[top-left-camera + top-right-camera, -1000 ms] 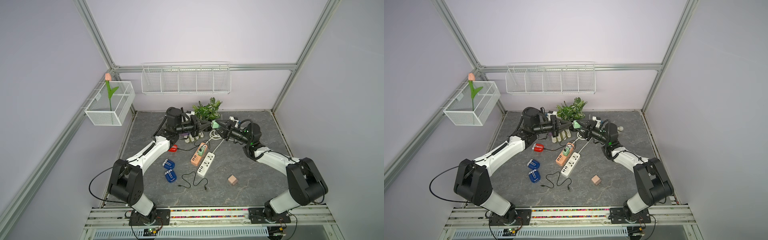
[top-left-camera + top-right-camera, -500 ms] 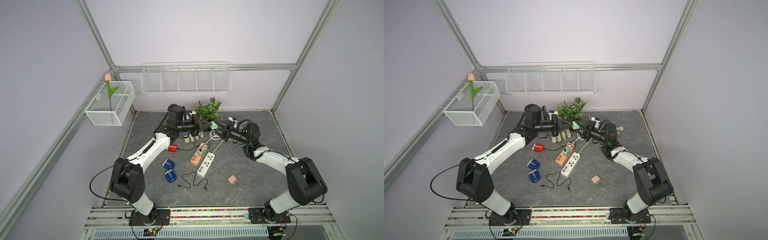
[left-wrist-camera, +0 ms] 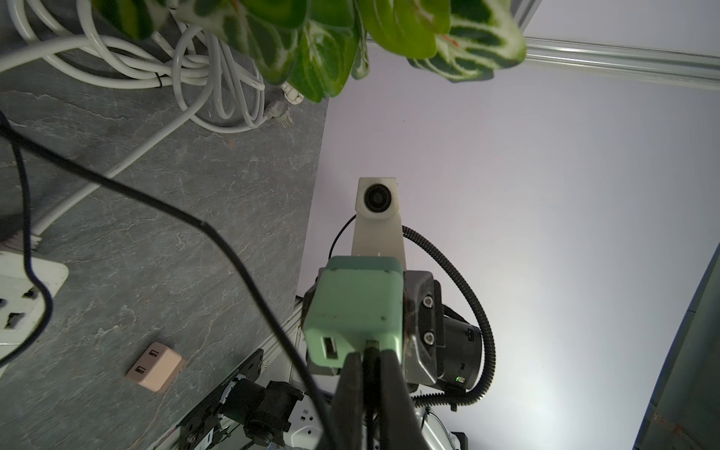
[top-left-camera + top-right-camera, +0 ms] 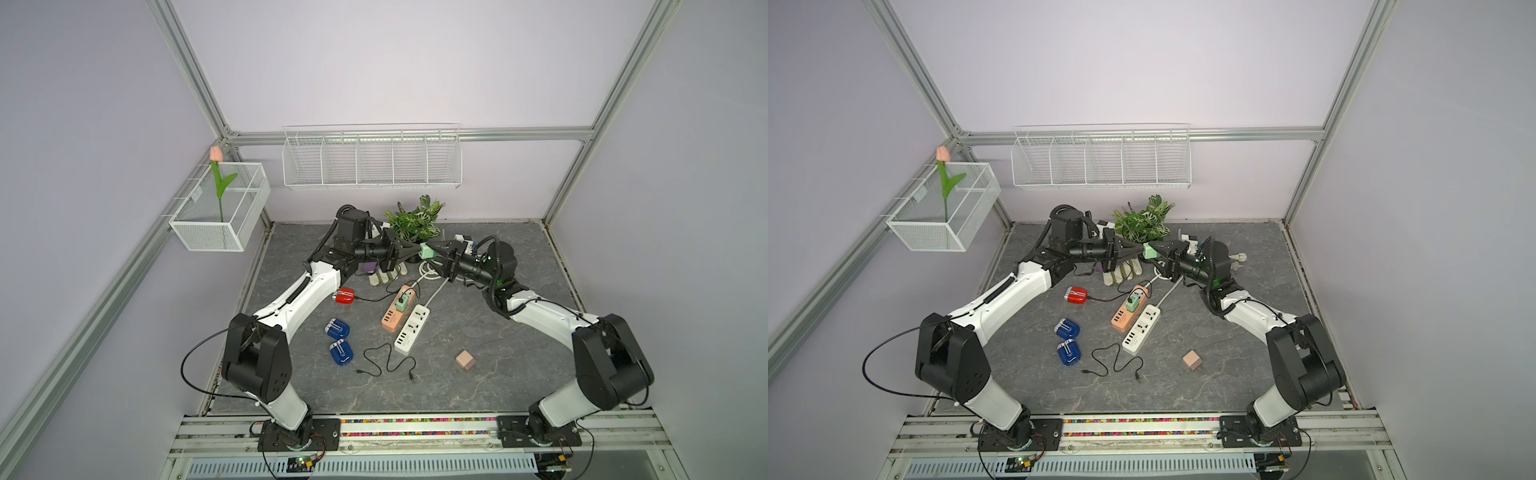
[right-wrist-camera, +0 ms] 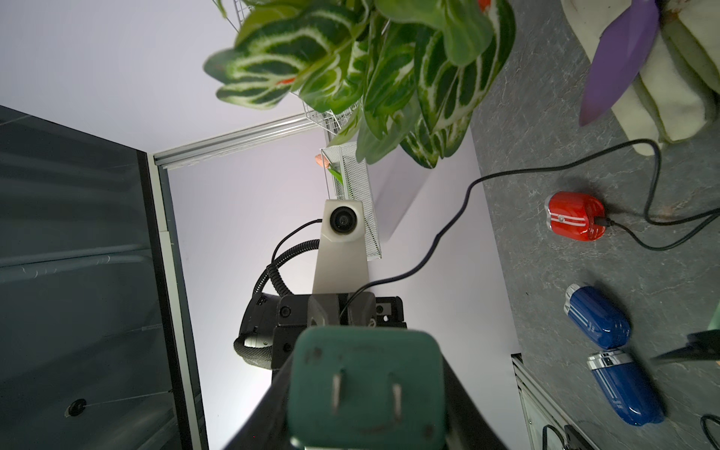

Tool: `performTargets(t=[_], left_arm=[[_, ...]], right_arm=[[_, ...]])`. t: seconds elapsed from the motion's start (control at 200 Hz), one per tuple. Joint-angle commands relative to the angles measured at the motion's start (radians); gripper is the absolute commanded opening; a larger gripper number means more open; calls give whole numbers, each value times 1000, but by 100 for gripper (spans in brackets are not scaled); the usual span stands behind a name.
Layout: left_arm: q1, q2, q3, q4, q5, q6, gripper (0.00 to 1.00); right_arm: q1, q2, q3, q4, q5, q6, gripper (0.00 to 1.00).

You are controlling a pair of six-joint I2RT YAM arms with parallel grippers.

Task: Charge the electric shaver
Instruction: Insert the charging cable into the plug.

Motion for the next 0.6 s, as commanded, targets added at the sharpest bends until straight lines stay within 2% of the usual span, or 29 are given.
performTargets(t=[0.0, 0.24, 0.44, 0.485, 0.595], left_arm=[[-66, 74, -16, -39, -18, -16, 0], [-59, 44, -32, -36, -25, 21, 0], [-22, 0, -90, -21, -34, 27, 12], [-21, -2, -93, -12, -30, 21, 16], [-16, -17, -96, 14, -34, 10, 39]], right_arm=[[94, -28, 85, 154, -142, -17, 7], [82, -35, 67, 138, -125, -11, 7], [48, -41, 63, 139, -92, 19, 7], [46, -37, 65, 139, -91, 22, 7], [46, -40, 52, 116, -81, 21, 7]])
